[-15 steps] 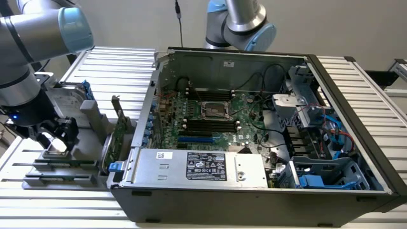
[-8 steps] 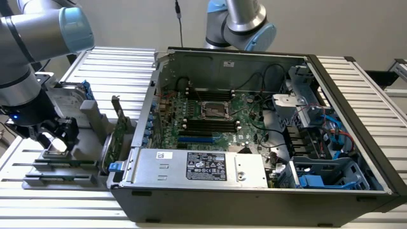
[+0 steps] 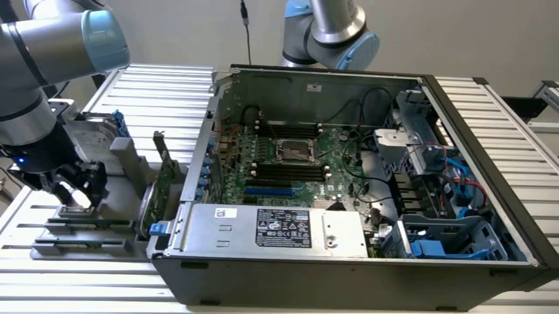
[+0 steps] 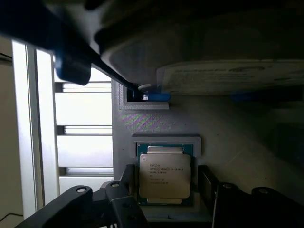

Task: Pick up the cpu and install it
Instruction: 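Pick up the cpu and move it towards the insertion slot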

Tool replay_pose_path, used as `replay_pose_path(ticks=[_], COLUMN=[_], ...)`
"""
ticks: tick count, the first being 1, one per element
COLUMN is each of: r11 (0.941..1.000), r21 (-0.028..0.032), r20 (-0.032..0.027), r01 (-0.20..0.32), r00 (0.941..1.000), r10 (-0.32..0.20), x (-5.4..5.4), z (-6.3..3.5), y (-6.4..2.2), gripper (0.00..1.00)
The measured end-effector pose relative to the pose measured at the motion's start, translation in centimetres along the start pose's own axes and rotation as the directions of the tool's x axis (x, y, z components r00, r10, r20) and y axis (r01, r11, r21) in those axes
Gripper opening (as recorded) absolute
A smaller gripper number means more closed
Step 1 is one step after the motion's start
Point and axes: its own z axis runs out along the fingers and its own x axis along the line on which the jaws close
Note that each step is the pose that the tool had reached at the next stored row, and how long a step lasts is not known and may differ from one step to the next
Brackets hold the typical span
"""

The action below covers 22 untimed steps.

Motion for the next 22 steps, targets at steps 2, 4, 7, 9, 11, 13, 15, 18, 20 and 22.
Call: replay_pose_path(ticks=[2,4,7,9,11,13,15,18,20,22], r11=[1.0,1.0,1.0,1.0,1.0,1.0,1.0,1.0,1.0,1.0], r21=[-0.0001,-0.0001,-0.0001,-0.0001,-0.0001,0.0,0.0,0.0,0.0,-0.0002], r20=[0.0,0.0001,0.0,0.0001,0.0001,0.0,-0.0001,-0.0003,-0.0003,-0.0006], r01=[0.0,0.0,0.001,0.002,0.002,0.004,0.005,0.006,0.006,0.007], r00=[1.0,1.0,1.0,1.0,1.0,1.0,1.0,1.0,1.0,1.0], r10=[0.0,0.0,-0.001,-0.002,-0.002,-0.004,-0.005,-0.006,-0.006,-0.007], x=[0.0,0.0,0.0,0.0,0.0,0.0,0.0,0.0,0.0,-0.01], z=[0.01,0.02,0.02,0.02,0.02,0.02,0.02,0.02,0.02,-0.01], y=[0.0,0.0,0.0,0.0,0.0,0.0,0.0,0.0,0.0,0.0], gripper=[0.56,0.56,0.56,0.56,0.56,0.56,0.56,0.55,0.55,0.55])
